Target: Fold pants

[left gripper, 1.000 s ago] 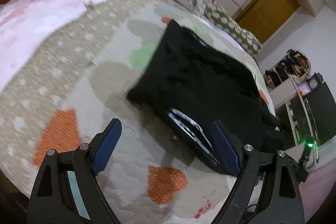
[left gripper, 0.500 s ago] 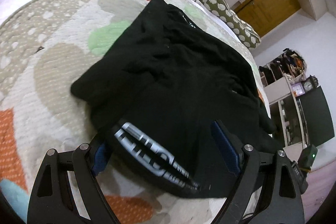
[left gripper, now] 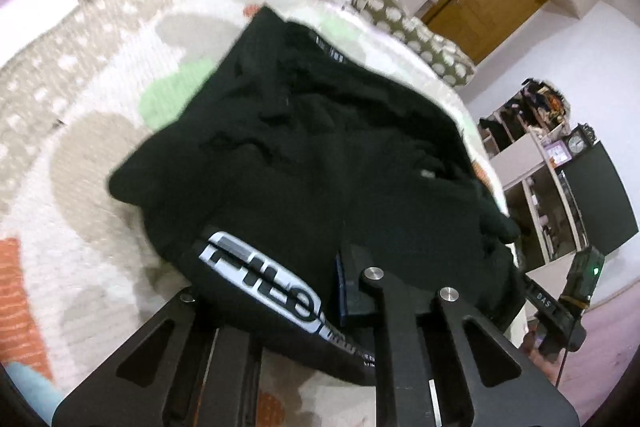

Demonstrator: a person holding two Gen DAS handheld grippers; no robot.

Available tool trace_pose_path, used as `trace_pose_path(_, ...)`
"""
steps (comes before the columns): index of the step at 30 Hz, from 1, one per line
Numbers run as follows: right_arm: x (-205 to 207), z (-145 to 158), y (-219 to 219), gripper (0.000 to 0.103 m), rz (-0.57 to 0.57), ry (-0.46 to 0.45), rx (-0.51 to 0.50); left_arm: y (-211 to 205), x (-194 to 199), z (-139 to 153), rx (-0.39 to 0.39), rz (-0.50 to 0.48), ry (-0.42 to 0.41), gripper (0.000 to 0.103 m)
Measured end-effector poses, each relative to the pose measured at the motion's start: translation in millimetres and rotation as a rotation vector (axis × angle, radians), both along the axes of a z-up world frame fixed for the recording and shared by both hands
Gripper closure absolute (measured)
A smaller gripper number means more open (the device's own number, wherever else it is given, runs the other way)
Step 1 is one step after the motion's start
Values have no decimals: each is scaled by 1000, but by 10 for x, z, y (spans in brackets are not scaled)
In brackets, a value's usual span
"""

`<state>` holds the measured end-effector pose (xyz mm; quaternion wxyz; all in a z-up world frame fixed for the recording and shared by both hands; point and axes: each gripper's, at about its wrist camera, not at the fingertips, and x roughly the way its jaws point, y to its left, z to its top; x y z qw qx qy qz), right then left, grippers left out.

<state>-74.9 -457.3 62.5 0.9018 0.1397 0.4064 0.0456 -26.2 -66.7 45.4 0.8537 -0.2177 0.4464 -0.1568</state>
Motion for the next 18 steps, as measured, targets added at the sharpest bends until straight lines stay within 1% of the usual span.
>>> trace_pose_path(2,-135,149,-38,88,-7,-25,-56,91,-58,124,-5,9,-21,92)
trace_pose_path(5,-383,357,-117,88,-33,-52,-157,198,-198,265,10,17,-49,92)
trace_pose_path(7,-537,433,-186,88,-59,-56,-217,272,-303,250,18,21,-44,92)
trace_pose_path(9,-627,388,-250,88,-61,-39,-217,283,-391,131,14,14,-15,92)
trace_pose_path(10,-640,332,-268,85,-55,-12,-213,259,-439,52,39,17,0,92)
trace_pose_path(11,-648,245,-294,83,-45,35,-208,233,-469,-21,66,18,12,92)
trace_pose_path(12,-666,172,-340,78,-47,79,-195,210,-498,-97,83,16,26,92)
trace_pose_path(13,-701,134,-399,70,-55,101,-172,209,-531,-171,87,14,42,92)
trace_pose_path(14,-769,127,-486,65,-74,102,-138,232,-547,-229,78,17,58,92)
trace_pose_path(15,-849,151,-588,53,-102,89,-108,259,-544,-242,59,22,63,92)
trace_pose_path(16,-913,179,-652,50,-125,76,-95,284,-534,-240,40,25,65,92)
trace_pose_path(18,-980,242,-771,50,-185,52,-123,268,-541,-205,52,27,56,92)
